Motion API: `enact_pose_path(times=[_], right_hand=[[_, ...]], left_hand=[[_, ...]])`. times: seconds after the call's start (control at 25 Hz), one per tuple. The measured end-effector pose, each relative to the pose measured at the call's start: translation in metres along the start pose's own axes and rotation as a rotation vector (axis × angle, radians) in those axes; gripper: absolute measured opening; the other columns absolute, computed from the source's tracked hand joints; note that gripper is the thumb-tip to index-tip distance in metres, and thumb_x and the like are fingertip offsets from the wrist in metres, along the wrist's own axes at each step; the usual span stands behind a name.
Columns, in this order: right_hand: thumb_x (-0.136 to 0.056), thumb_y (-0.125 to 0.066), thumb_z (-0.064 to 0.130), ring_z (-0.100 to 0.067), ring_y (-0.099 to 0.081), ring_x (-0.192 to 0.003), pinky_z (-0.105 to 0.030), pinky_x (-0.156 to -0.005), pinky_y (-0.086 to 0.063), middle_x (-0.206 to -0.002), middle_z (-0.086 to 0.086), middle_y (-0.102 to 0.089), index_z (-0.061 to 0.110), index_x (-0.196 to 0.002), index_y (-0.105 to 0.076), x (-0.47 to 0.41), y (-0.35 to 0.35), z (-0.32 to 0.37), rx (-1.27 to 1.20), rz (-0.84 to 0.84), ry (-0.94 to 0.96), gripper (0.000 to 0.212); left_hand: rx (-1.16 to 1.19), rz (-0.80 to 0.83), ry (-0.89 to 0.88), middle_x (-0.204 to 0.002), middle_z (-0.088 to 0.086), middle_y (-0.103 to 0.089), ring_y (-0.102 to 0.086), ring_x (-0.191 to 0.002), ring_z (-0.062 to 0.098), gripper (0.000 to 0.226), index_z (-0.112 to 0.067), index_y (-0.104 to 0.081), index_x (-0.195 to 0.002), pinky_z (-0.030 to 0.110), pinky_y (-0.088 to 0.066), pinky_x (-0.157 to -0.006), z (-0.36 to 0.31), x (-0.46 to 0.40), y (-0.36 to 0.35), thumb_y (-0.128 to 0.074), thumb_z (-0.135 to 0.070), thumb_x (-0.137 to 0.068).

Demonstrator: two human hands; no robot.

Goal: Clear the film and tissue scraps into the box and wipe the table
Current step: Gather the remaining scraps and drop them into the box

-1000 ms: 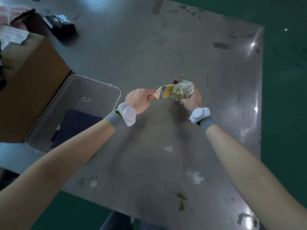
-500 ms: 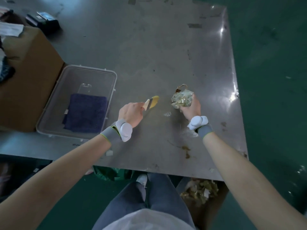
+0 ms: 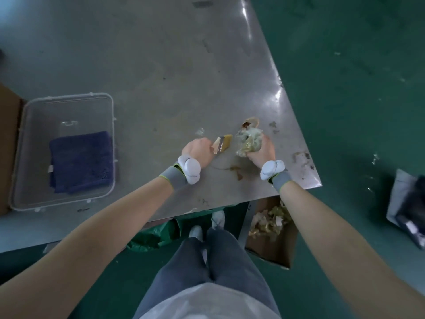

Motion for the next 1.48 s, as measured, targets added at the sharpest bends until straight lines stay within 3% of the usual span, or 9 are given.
enact_pose_path(times=[0.12,0.2,0.36,0.48,0.64,0.96,1.12,1.36,1.48], right_hand=[[-0.049,-0.076,0.057,-0.015,-0.064,-0.100,-0.039,-0.088,-0.054,-0.107,0.011,-0.065,0.032,-0.113,-0.056,0.023,0.001,-0.002,0.031,0.036,0.042,0.072],[-0.051,-0.073,0.050,-0.019,-0.064,-0.099,-0.043,-0.086,-0.054,-0.105,0.005,-0.065,0.029,-0.107,-0.057,0.041,0.009,0.002,0.013,0.046,0.052,0.062],[-0.062,-0.076,0.029,-0.026,-0.059,-0.104,-0.041,-0.090,-0.050,-0.115,-0.008,-0.061,0.015,-0.115,-0.054,0.086,0.041,0.002,-0.094,0.027,0.001,0.060],[-0.069,-0.072,0.016,-0.023,-0.062,-0.099,-0.040,-0.087,-0.053,-0.109,-0.006,-0.064,0.013,-0.111,-0.057,0.109,0.067,-0.012,-0.160,-0.020,0.009,0.045],[-0.072,-0.068,0.010,-0.026,-0.063,-0.091,-0.044,-0.080,-0.055,-0.100,-0.007,-0.066,0.010,-0.104,-0.058,0.150,0.113,-0.067,-0.196,-0.122,-0.015,0.033],[-0.071,-0.068,0.012,-0.032,-0.059,-0.094,-0.049,-0.082,-0.051,-0.103,-0.005,-0.063,0.012,-0.102,-0.059,0.227,0.176,-0.184,-0.195,-0.272,-0.108,0.032],[-0.072,-0.064,0.006,-0.033,-0.057,-0.097,-0.048,-0.085,-0.050,-0.105,-0.005,-0.062,0.011,-0.103,-0.059,0.261,0.175,-0.263,-0.211,-0.248,-0.257,0.032],[-0.071,-0.065,0.017,-0.034,-0.055,-0.097,-0.051,-0.086,-0.048,-0.103,-0.007,-0.058,0.014,-0.107,-0.057,0.274,0.135,-0.349,-0.231,-0.136,-0.396,0.037],[-0.075,-0.071,0.024,-0.035,-0.051,-0.105,-0.051,-0.091,-0.045,-0.111,-0.010,-0.056,0.012,-0.115,-0.052,0.269,0.094,-0.401,-0.180,-0.047,-0.509,0.046]], left_hand=[[-0.007,0.045,-0.073,-0.102,0.016,-0.067,-0.061,-0.090,0.036,0.028,-0.009,-0.065,-0.101,0.030,-0.039,-0.067,-0.027,0.004,-0.023,-0.042,-0.022,-0.093],[-0.017,0.070,-0.117,-0.100,0.016,-0.067,-0.062,-0.091,0.037,0.027,-0.010,-0.066,-0.101,0.030,-0.039,-0.065,-0.041,0.009,-0.036,-0.042,-0.020,-0.094],[-0.040,0.113,-0.204,-0.077,0.011,-0.060,-0.055,-0.072,0.034,0.025,-0.009,-0.065,-0.086,0.032,-0.038,-0.058,-0.070,0.026,-0.059,-0.041,-0.013,-0.090],[-0.033,0.111,-0.280,-0.079,0.014,-0.067,-0.062,-0.075,0.037,0.029,-0.014,-0.068,-0.096,0.039,-0.051,-0.064,-0.090,0.038,-0.071,-0.040,-0.013,-0.092],[-0.046,0.095,-0.372,-0.092,0.014,-0.072,-0.065,-0.085,0.037,0.031,-0.020,-0.067,-0.110,0.043,-0.054,-0.075,-0.143,0.076,-0.106,-0.040,-0.018,-0.095],[-0.016,0.114,-0.471,-0.103,0.010,-0.072,-0.065,-0.091,0.034,0.033,-0.021,-0.062,-0.125,0.038,-0.051,-0.076,-0.231,0.135,-0.199,-0.041,-0.022,-0.099],[-0.068,0.211,-0.514,-0.087,0.011,-0.069,-0.061,-0.077,0.034,0.030,-0.021,-0.063,-0.117,0.039,-0.048,-0.067,-0.267,0.155,-0.267,-0.039,-0.020,-0.099],[-0.148,0.357,-0.470,-0.098,0.012,-0.072,-0.065,-0.087,0.036,0.032,-0.019,-0.064,-0.120,0.043,-0.054,-0.073,-0.271,0.139,-0.365,-0.041,-0.019,-0.098],[-0.189,0.453,-0.436,-0.094,0.014,-0.070,-0.063,-0.086,0.037,0.029,-0.014,-0.066,-0.109,0.043,-0.052,-0.072,-0.263,0.115,-0.425,-0.040,-0.017,-0.096]])
Point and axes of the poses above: each hand's wrist, its own x-axis away from the middle knuckle, its own y-axis out of the back of the hand, z = x × y, the point moved 10 cm from there along -x, towards the middle knuckle
